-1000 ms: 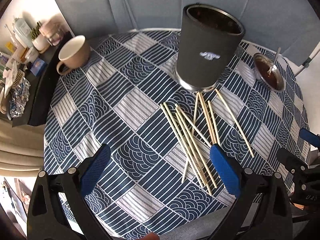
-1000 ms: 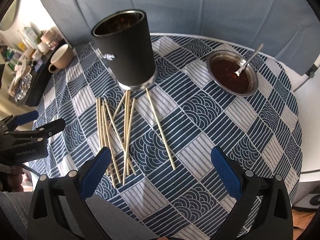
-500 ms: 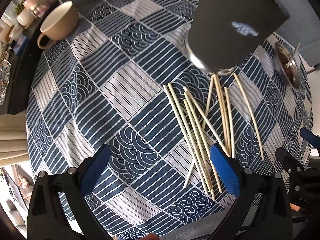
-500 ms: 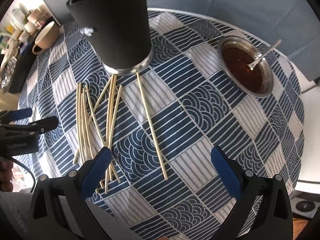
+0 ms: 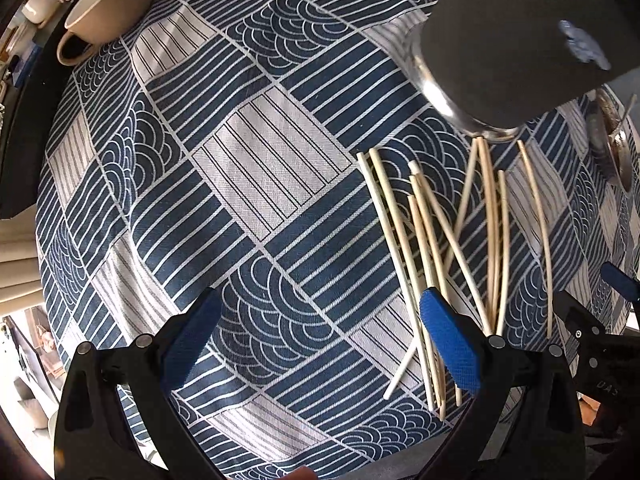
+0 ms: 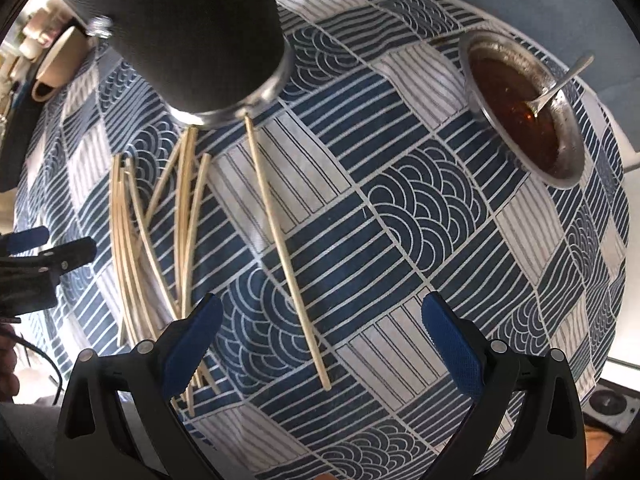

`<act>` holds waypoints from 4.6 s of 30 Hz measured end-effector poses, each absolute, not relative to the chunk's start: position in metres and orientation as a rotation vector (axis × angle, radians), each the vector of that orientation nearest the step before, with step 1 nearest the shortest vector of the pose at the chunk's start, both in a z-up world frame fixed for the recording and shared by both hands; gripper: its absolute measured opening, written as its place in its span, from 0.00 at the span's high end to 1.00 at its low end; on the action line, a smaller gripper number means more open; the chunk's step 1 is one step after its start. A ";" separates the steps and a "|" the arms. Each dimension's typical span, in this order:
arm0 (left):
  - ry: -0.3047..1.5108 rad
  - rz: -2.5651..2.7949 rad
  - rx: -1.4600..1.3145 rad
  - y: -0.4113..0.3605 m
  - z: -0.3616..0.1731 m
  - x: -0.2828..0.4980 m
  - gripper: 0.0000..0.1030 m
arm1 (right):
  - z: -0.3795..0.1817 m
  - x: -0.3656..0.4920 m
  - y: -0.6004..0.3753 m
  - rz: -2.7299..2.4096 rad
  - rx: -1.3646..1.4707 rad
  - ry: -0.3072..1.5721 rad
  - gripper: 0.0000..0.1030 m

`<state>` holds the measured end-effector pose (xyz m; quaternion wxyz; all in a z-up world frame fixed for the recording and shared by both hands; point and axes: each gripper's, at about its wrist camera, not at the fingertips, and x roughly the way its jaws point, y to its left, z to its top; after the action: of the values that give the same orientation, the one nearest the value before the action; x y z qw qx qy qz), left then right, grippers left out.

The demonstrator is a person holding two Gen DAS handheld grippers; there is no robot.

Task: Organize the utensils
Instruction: 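Lower the left tool onto one chopstick and close it while the right tool grasps another, then lift the left tool's chopstick over the black holder while the right tool carries its chopstick there, then open the left tool over the holder while the right tool releases its chopstick inside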

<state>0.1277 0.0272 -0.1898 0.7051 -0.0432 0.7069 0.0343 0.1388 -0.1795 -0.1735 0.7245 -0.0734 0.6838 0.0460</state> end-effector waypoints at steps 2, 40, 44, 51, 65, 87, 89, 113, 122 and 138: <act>1.575 0.084 -0.095 0.029 -0.195 0.131 0.06 | -0.180 0.142 -0.181 0.099 -0.158 1.521 0.08; 1.409 0.041 -0.022 0.025 -0.228 0.117 0.06 | -0.200 0.134 -0.194 0.144 -0.192 1.435 0.13; 1.327 0.026 -0.007 0.030 -0.220 0.093 0.21 | -0.187 0.122 -0.199 0.173 -0.208 1.394 0.53; 1.302 -0.014 0.019 0.044 -0.210 0.066 0.87 | -0.186 0.111 -0.186 0.252 -0.328 1.387 0.95; 1.410 -0.071 0.021 0.068 -0.191 0.033 0.96 | -0.167 0.084 -0.168 0.303 -0.198 1.386 0.95; 1.141 -0.077 0.014 0.052 -0.067 0.092 0.96 | -0.049 0.091 -0.208 0.432 0.045 1.053 0.95; 1.100 -0.091 0.017 0.048 -0.055 0.101 0.96 | -0.035 0.097 -0.206 0.452 0.033 0.996 0.95; 0.755 -0.312 -0.208 0.021 0.026 0.241 0.95 | 0.008 0.200 -0.151 0.567 0.118 0.686 0.95; 0.690 -0.333 -0.255 0.010 0.003 0.271 0.95 | -0.009 0.236 -0.150 0.539 0.180 0.603 0.95; 0.641 -0.379 -0.215 0.010 -0.047 0.270 0.95 | -0.046 0.249 -0.147 0.524 0.186 0.689 0.95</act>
<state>0.2697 0.0100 -0.0475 0.9258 -0.1049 0.3127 -0.1847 0.2491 -0.1467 -0.0458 0.9035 0.0900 0.3335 0.2537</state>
